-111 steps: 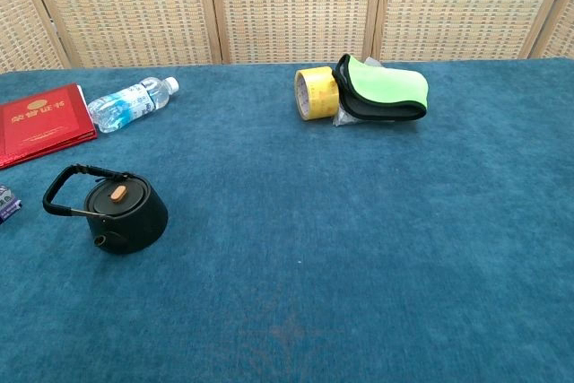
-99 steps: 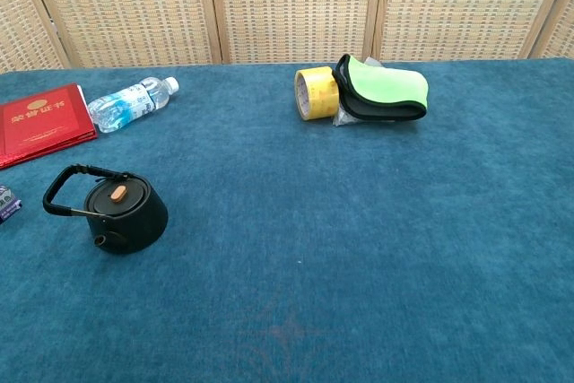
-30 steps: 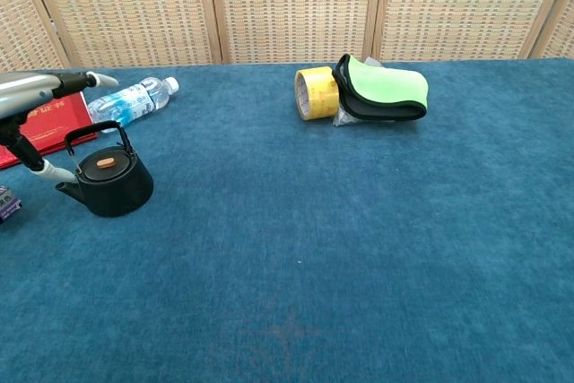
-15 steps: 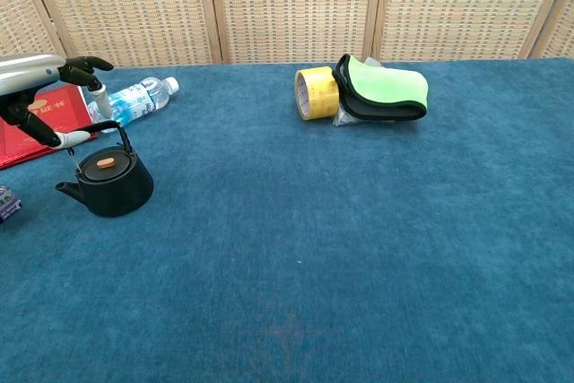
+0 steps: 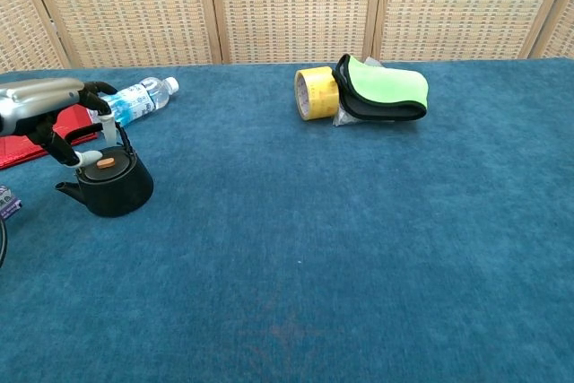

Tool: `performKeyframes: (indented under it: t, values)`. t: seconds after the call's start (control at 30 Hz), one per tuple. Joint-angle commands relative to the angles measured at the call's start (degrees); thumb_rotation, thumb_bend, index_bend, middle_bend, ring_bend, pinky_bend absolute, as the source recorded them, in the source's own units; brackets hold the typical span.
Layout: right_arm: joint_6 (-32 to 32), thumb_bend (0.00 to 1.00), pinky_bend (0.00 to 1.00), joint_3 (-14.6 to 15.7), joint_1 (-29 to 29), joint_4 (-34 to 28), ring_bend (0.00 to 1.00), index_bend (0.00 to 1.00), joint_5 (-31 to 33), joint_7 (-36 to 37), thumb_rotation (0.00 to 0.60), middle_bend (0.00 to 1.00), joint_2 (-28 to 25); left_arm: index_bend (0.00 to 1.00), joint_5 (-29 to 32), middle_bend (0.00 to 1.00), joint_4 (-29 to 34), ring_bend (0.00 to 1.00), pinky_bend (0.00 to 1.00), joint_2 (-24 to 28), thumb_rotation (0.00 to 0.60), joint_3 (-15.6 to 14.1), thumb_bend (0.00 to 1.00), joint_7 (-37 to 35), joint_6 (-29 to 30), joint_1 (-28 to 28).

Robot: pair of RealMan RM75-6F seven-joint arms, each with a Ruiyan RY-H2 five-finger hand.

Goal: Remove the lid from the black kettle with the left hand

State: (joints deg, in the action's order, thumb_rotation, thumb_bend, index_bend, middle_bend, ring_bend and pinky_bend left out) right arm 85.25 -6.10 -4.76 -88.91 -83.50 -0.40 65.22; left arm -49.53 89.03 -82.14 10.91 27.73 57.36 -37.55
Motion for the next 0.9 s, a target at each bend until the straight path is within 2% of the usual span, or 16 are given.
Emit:
performKeyframes:
  t: [0.03, 0.43, 0.9]
  values:
    - [-0.05, 0.00, 0.00, 0.01, 0.01, 0.01, 0.00, 0.00, 0.06, 0.13, 0.600, 0.00, -0.05, 0.46, 0.81, 0.00, -0.64, 0.00, 0.00, -0.83, 0.600, -0.25, 0.40, 0.42, 0.24, -0.35]
    - [-0.69, 0.00, 0.00, -0.01, -0.17, 0.18, 0.00, 0.00, 0.51, 0.57, 0.600, 0.00, -0.16, 0.46, 3.54, 0.00, -2.75, 0.00, 0.00, -2.48, 0.600, -0.61, 0.40, 0.90, 0.06, -1.38]
    - [-1.25, 0.00, 0.00, -0.03, -0.34, 0.50, 0.00, 0.00, 0.85, 1.36, 0.600, 0.00, -0.25, 0.48, 3.26, 0.00, -4.68, 0.00, 0.00, -3.84, 0.600, -1.34, 0.40, -1.09, -0.20, -1.24]
